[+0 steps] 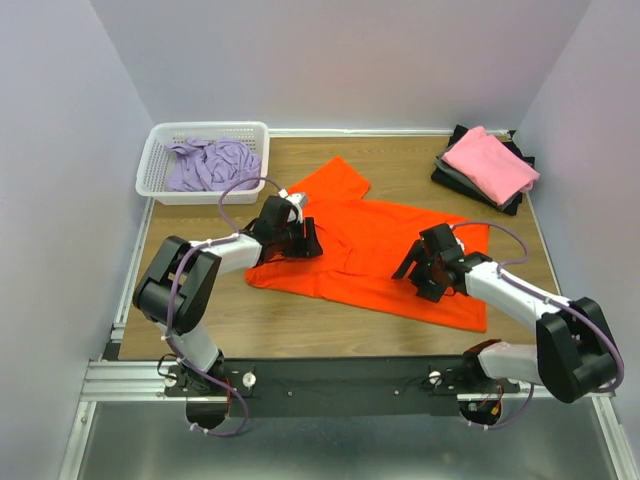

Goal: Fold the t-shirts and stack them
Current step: Fold the tshirt

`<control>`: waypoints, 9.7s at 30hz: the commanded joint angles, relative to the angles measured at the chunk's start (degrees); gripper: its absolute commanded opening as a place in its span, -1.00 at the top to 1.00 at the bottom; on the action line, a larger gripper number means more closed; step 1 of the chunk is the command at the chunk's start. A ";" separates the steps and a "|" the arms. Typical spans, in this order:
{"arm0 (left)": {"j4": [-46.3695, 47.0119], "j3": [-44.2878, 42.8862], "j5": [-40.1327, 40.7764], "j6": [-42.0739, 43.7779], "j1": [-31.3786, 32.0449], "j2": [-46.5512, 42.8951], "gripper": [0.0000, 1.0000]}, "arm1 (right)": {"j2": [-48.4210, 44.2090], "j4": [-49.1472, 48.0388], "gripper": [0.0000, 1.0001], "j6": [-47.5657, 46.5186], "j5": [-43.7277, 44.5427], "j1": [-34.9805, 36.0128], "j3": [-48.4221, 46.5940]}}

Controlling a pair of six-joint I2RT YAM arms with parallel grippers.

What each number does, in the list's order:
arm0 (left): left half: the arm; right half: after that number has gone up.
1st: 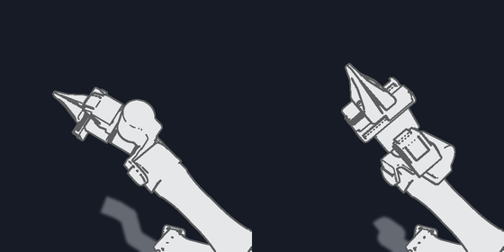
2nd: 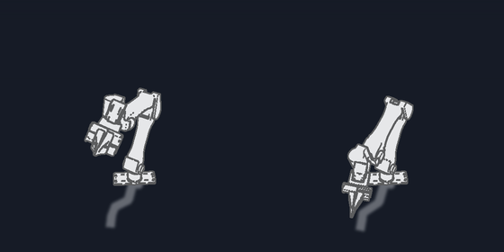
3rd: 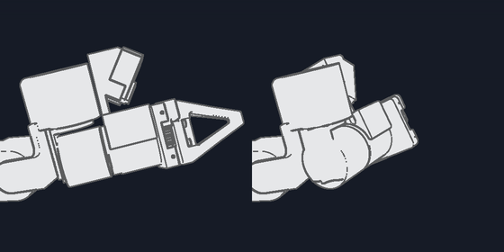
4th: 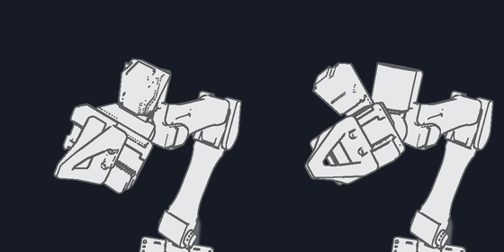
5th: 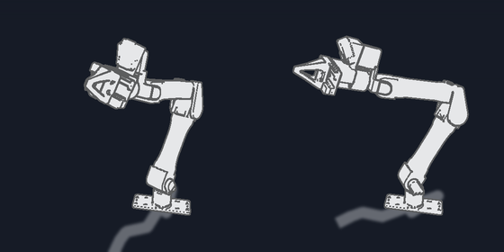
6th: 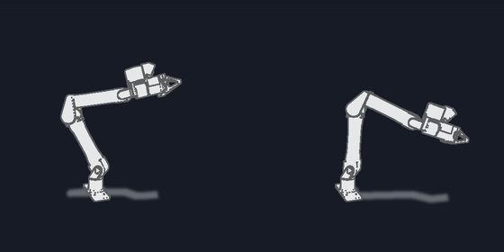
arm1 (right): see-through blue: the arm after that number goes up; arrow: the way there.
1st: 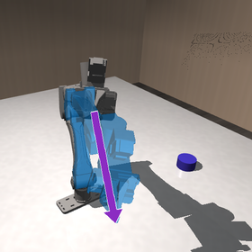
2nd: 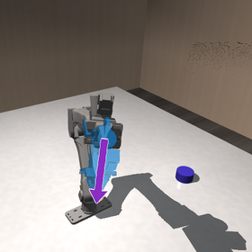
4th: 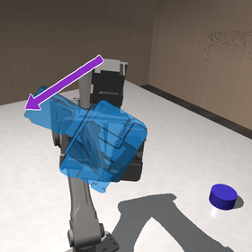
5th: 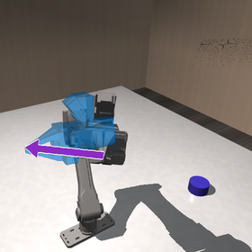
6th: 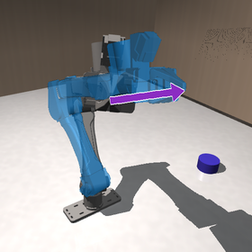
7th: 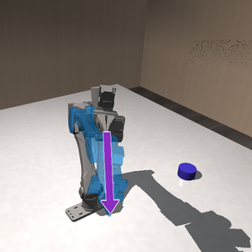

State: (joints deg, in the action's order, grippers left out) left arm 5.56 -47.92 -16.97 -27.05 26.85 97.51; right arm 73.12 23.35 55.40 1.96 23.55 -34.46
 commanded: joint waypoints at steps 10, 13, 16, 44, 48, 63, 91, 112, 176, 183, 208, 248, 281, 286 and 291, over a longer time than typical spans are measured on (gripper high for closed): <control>-5.21 11.97 5.90 -7.84 1.45 -9.96 -0.25 | -8.25 13.91 -0.68 3.58 -8.63 0.27 6.16; -6.17 12.94 6.34 -8.72 1.71 -12.77 -0.26 | -9.14 15.05 -0.68 2.35 -8.90 0.35 5.20; -8.81 11.28 7.56 -8.55 1.98 -14.89 -0.25 | -9.67 16.63 -0.69 0.68 -7.94 0.36 2.83; -10.76 -8.95 6.43 -2.05 4.09 1.54 -0.28 | 10.64 11.10 -0.75 -9.43 5.16 0.27 -16.26; -9.34 -5.70 6.34 -2.22 4.17 1.89 -0.27 | 11.16 10.05 -0.75 -9.43 4.90 0.27 -13.71; -7.85 7.92 7.39 -5.47 4.35 -5.66 -0.27 | 7.83 8.11 -0.75 -5.39 -0.81 0.27 -3.34; -22.26 -22.09 12.84 1.90 4.44 -2.08 -0.35 | -1.67 16.37 -0.76 -4.76 9.47 -4.72 -15.63; -32.98 -58.59 18.82 4.11 0.22 27.54 -0.32 | 10.27 11.29 -0.46 -24.45 3.85 -36.64 -21.52; -37.64 -70.90 22.50 3.23 -3.56 40.73 -0.17 | 28.92 1.87 0.84 -28.59 -5.73 -40.51 -25.05; -37.73 -72.13 23.56 3.40 -3.56 42.49 -0.04 | 29.01 2.05 0.86 -28.68 -5.91 -40.51 -24.96; -37.21 -75.30 19.96 4.81 -3.56 44.96 1.00 | 30.50 2.40 0.95 -27.89 -8.11 -40.51 -28.02; -13.30 -42.11 5.20 10.08 -9.36 10.26 1.00 | 26.99 5.21 0.97 -34.13 -13.03 -40.51 -34.89; -18.48 -6.76 11.70 2.17 -8.57 -21.40 1.00 | 15.30 7.85 0.97 -31.67 -7.67 -40.60 -21.18; -19.36 -3.85 11.96 0.95 -8.48 -26.05 1.00 | 14.51 8.29 0.97 -31.14 -6.44 -40.51 -19.77; -20.68 -0.60 11.44 0.33 -8.48 -28.78 1.00 | 13.63 8.90 0.97 -30.53 -4.95 -40.51 -18.45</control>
State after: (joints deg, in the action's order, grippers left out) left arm -13.13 -50.63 -6.55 -25.63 18.13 70.85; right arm 88.95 30.15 23.92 -6.07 -16.62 -54.28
